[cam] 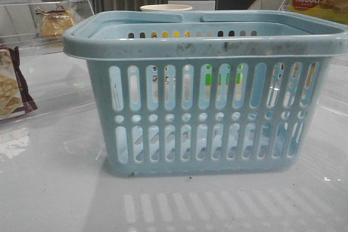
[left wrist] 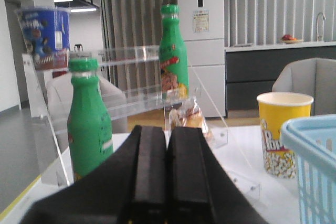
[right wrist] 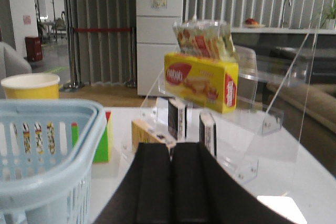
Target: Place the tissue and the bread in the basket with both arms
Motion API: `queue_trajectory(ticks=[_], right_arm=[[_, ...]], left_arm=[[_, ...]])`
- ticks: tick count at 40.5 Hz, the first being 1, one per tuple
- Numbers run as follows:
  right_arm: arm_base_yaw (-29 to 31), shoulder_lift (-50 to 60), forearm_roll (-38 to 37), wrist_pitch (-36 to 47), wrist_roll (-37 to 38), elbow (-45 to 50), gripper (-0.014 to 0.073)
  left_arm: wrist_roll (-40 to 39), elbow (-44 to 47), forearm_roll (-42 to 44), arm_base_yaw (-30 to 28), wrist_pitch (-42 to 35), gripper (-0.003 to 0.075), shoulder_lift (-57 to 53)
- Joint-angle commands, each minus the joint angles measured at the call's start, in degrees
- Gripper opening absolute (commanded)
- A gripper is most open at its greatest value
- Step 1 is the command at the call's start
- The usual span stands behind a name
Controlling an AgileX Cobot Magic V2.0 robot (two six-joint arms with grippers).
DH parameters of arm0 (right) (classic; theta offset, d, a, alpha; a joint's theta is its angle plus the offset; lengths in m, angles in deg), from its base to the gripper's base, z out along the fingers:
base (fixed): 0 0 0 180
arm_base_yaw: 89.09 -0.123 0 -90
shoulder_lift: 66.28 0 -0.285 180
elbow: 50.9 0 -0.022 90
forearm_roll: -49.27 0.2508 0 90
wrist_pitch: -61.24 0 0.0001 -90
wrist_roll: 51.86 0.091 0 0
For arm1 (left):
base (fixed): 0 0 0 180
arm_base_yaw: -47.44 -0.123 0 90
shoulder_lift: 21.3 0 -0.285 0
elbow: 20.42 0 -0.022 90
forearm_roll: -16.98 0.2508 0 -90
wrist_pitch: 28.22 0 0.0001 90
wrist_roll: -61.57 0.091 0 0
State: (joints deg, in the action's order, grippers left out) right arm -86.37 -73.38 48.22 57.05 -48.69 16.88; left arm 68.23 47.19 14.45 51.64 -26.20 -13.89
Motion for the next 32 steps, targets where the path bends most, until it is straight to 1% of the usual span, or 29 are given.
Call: queue_trajectory(ticks=[1,11,17,21,28,32], right_arm=[[0.24,-1.12,-0.39,-0.51,-0.02,-9.0,0.0057],[0.24,-10.14,-0.39,-16.21,-0.02,-26.59,0.0057],[0.24,-16.42,-0.39,-24.04,-0.02,-32.82,0.0057],[0.24,-19.69,-0.39,-27.42,-0.02,-33.85,0.0057],[0.24,-24.51,-0.39,-33.47,-0.02,-33.85,0.0057],[0.24,-27.32,-0.39,-35.26,-0.02,-33.76,0.0057]], left_arm=[[-0.48,-8.9,-0.48,0.3,0.86,0.0091,0.78],[-0.52,-28.54,-0.48,0.3,16.44,0.0091,10.51],[-0.52,-37.08,-0.63,0.3,27.15,0.0091,18.17],[-0.52,-39.21,-0.63,0.3,32.66,0.0091,22.16],[-0.52,-37.76,-1.13,0.3,35.91,0.0091,26.6],[-0.52,-36.24,-2.52,0.3,36.39,0.0091,28.57]])
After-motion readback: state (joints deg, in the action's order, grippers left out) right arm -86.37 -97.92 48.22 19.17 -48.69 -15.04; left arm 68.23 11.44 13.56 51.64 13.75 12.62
